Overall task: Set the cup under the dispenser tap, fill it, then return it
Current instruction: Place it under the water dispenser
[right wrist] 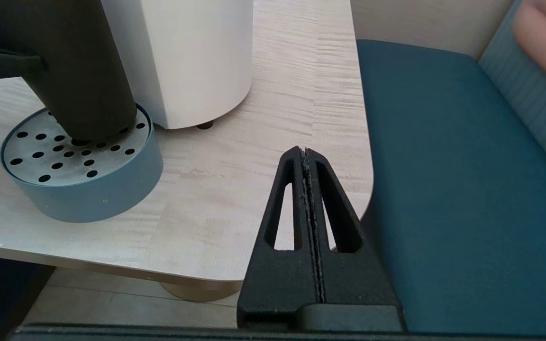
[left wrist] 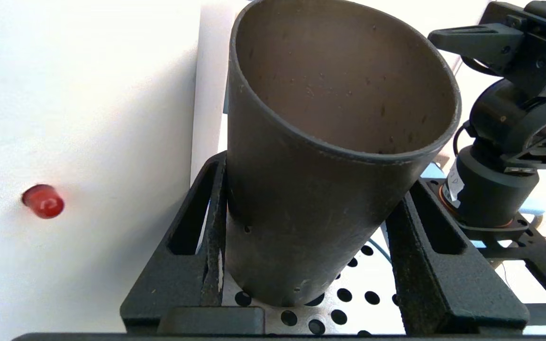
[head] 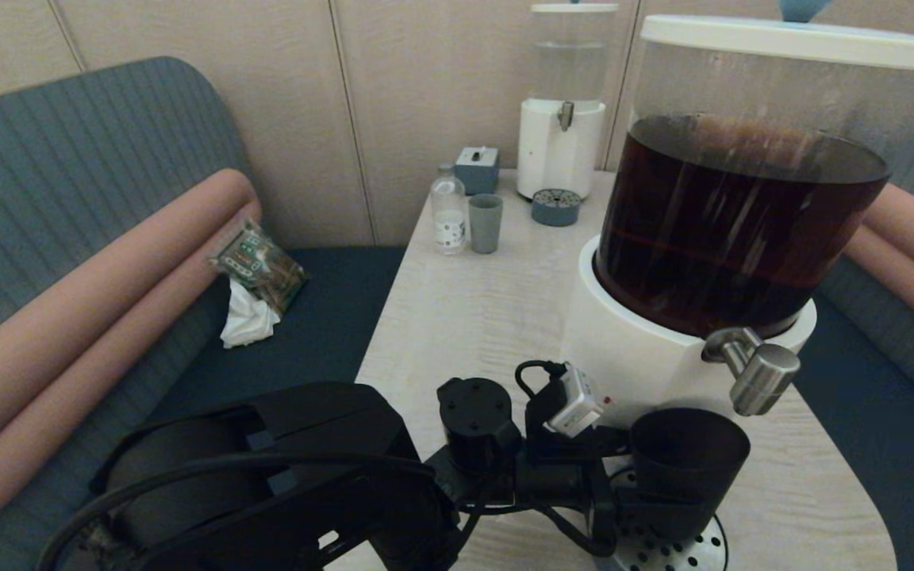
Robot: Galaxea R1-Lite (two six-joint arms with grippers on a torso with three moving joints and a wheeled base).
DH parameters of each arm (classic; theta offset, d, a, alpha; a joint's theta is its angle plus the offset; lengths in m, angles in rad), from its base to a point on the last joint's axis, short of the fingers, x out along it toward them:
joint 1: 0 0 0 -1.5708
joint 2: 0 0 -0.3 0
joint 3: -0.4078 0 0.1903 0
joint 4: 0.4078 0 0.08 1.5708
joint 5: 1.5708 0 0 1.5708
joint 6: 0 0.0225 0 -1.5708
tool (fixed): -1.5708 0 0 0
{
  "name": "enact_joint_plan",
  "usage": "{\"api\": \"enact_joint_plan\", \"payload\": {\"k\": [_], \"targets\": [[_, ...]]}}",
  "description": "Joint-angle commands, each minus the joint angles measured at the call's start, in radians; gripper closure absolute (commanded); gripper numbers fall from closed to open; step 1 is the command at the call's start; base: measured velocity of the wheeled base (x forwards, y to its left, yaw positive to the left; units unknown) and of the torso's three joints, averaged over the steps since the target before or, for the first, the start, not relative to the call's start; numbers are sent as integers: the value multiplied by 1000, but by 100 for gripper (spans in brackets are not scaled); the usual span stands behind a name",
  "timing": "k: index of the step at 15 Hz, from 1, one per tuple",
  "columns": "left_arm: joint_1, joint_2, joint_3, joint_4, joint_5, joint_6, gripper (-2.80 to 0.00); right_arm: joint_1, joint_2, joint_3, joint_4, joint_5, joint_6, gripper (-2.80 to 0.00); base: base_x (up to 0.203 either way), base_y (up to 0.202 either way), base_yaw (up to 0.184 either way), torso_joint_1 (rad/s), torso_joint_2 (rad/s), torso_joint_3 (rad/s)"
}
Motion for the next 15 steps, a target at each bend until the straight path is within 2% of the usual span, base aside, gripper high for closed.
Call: {"api": "enact_joint_plan", "payload": {"k": [1, 13, 14, 15], "targets": [[0, 4, -2, -8, -3, 0, 0, 1, 0, 9, 0, 0, -1, 0, 0, 0, 0, 0, 0, 0], [0, -4, 37, -8, 12, 2, 0, 0, 0, 9, 0, 1, -1, 0, 0, 0, 0, 0, 0, 0], [-1, -4, 41, -8, 12, 2, -280, 0, 0, 9, 0, 1, -1, 0, 0, 0, 0, 0, 0, 0], [-1, -5, 40, -8, 12, 2, -280, 0, 0, 9, 0, 1, -1, 0, 0, 0, 0, 0, 0, 0]]}}
